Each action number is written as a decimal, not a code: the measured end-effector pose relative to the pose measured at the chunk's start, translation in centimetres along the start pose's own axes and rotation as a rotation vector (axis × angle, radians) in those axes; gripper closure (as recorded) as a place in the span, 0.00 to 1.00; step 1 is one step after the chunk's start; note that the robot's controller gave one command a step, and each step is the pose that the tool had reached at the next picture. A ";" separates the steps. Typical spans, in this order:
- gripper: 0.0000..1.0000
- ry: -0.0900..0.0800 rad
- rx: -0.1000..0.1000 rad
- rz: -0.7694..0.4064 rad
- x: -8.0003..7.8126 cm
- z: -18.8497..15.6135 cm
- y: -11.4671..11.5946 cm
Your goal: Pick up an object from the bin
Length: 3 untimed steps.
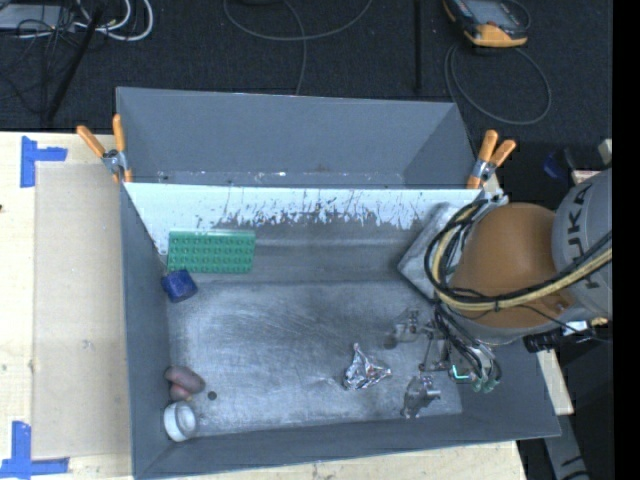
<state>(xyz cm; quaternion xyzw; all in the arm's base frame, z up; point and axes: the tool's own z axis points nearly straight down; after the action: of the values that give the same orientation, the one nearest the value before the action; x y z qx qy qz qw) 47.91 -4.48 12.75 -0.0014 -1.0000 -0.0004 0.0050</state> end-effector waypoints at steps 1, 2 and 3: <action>0.00 -0.012 0.000 0.067 -1.9 5.7 2.4; 0.00 -0.013 0.002 -0.186 -3.2 0.7 1.9; 0.00 -0.004 0.000 -0.045 -2.3 5.1 3.2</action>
Offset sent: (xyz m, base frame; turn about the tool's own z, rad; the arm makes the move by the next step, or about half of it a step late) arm 0.0175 0.0228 -0.0573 0.0676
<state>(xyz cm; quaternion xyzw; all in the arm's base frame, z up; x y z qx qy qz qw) 50.16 -1.29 7.60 0.0209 -0.9998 -0.0007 0.0029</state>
